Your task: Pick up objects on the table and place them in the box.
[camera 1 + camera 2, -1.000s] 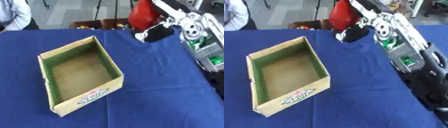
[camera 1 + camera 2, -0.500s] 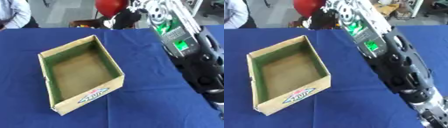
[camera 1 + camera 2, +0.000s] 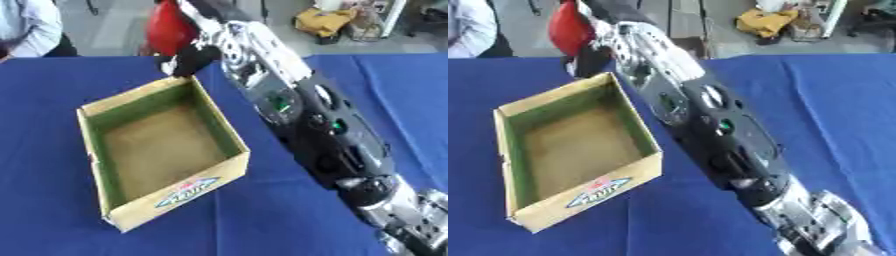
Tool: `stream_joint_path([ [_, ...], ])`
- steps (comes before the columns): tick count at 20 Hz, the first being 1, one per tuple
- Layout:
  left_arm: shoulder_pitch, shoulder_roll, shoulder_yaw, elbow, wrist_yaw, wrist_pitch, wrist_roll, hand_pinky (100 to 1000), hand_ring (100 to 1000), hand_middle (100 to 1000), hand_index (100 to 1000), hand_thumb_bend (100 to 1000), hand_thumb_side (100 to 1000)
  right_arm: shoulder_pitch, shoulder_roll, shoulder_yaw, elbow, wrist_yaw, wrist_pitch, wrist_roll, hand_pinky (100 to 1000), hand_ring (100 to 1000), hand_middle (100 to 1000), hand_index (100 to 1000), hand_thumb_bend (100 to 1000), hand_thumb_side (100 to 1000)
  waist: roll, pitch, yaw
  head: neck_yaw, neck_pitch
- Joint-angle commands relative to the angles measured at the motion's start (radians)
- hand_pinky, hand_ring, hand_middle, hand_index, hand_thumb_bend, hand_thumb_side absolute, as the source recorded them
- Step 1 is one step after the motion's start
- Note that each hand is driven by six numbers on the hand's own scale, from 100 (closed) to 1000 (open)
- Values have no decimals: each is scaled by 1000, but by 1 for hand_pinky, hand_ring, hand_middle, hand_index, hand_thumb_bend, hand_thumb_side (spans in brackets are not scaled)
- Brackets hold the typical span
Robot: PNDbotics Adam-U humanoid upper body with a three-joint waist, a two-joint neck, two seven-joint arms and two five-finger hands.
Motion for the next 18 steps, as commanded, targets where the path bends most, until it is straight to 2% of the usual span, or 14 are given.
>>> stream_joint_path([
  [1, -17, 13, 2, -15, 5, -2, -4, 683, 899, 854, 900, 100, 1000, -6, 51, -8, 69, 73, -15, -35, 566, 587, 724, 862, 100, 100, -7, -19, 6, -3, -13],
  [8, -20, 9, 1, -15, 8, -1, -6, 683, 899, 853, 900, 100, 1000, 25, 117, 4, 186, 168, -66, -68, 566, 587, 726, 858, 100, 100, -8, -13, 12, -6, -18],
  [18, -22, 8, 0, -15, 9, 1, -8, 682, 899, 853, 900, 100, 1000, 56, 156, 30, 266, 199, -120, -57, 569, 589, 734, 856, 100, 100, -10, -7, 17, -10, -23],
])
